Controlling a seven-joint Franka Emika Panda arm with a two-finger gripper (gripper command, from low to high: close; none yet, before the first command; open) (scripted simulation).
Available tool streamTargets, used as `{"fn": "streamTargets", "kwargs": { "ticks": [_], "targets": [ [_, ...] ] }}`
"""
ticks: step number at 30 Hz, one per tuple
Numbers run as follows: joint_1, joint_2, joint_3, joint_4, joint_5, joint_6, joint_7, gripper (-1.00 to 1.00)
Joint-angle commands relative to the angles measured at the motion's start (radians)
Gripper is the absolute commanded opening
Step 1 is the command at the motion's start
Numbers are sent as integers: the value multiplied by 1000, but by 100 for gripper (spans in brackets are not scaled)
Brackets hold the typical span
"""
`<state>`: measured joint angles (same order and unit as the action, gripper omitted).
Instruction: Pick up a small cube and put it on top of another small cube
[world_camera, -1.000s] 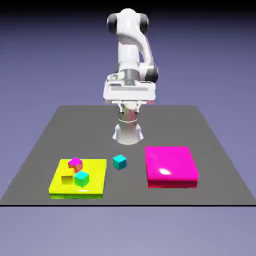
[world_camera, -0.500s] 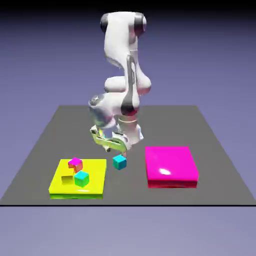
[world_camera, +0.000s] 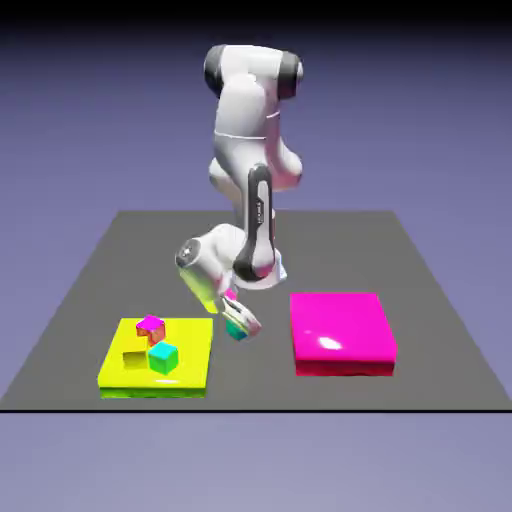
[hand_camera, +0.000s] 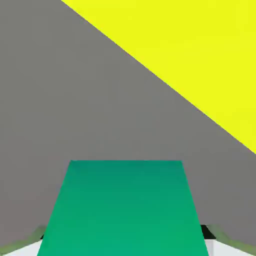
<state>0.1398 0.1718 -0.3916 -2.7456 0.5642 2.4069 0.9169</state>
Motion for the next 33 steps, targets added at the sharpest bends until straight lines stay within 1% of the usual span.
{"fn": "streamTargets", "kwargs": {
  "ticks": [1,3,5,25,27,30,31,32,33],
  "targets": [
    [6,-34,-24,0,-46,-25,33,-100],
    [18,-103,-70,-1,-133,-74,94,-100],
    [20,-115,-78,-1,-148,-82,104,-100],
    [-394,154,-57,724,45,-456,550,-100],
    [-399,156,-57,731,47,-460,555,-100],
    [-388,243,-10,674,135,-333,493,-100],
    [-388,243,-10,674,135,-333,493,100],
    [-388,243,-10,674,135,-333,493,100],
    [-391,213,-26,694,105,-376,514,100]
  ]
}}
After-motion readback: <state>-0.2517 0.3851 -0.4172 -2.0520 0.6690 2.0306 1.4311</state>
